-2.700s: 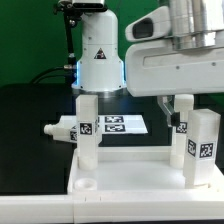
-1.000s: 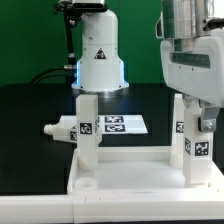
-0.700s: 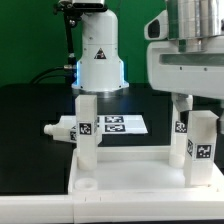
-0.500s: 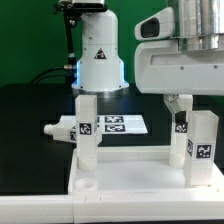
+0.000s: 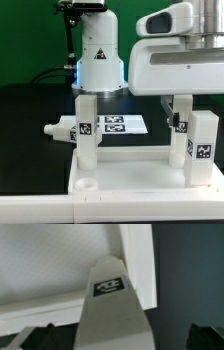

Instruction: Assemble desk

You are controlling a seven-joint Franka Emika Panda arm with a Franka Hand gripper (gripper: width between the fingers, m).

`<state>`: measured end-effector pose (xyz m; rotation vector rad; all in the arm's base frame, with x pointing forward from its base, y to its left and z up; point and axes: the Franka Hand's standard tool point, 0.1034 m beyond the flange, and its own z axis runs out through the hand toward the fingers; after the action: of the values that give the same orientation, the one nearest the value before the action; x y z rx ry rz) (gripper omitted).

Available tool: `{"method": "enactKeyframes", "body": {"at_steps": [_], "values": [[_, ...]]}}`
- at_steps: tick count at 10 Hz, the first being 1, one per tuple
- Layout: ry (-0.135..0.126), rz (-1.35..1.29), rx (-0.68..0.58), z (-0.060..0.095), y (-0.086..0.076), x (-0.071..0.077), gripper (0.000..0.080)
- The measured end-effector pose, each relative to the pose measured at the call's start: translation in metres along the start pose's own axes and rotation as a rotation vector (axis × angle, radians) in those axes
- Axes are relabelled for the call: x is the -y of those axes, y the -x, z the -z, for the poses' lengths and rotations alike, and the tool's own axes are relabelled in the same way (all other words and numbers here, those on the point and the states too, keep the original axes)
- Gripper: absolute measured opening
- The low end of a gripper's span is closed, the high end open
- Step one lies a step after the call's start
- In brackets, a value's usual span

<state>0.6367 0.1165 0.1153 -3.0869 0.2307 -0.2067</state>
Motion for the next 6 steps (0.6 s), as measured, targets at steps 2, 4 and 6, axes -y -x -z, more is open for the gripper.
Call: {"method": "enactKeyframes", "body": {"at_steps": [2, 4, 6], "values": [[-0.004, -0.101, 0.002, -0.0005, 0.0003, -0.0012, 0.0494], [-0.006, -0.174, 0.003, -0.0007, 0.0005, -0.001, 0.0494], [-0.003, -0.357, 0.005, -0.0009, 0.0006, -0.0029, 0.0287]]}}
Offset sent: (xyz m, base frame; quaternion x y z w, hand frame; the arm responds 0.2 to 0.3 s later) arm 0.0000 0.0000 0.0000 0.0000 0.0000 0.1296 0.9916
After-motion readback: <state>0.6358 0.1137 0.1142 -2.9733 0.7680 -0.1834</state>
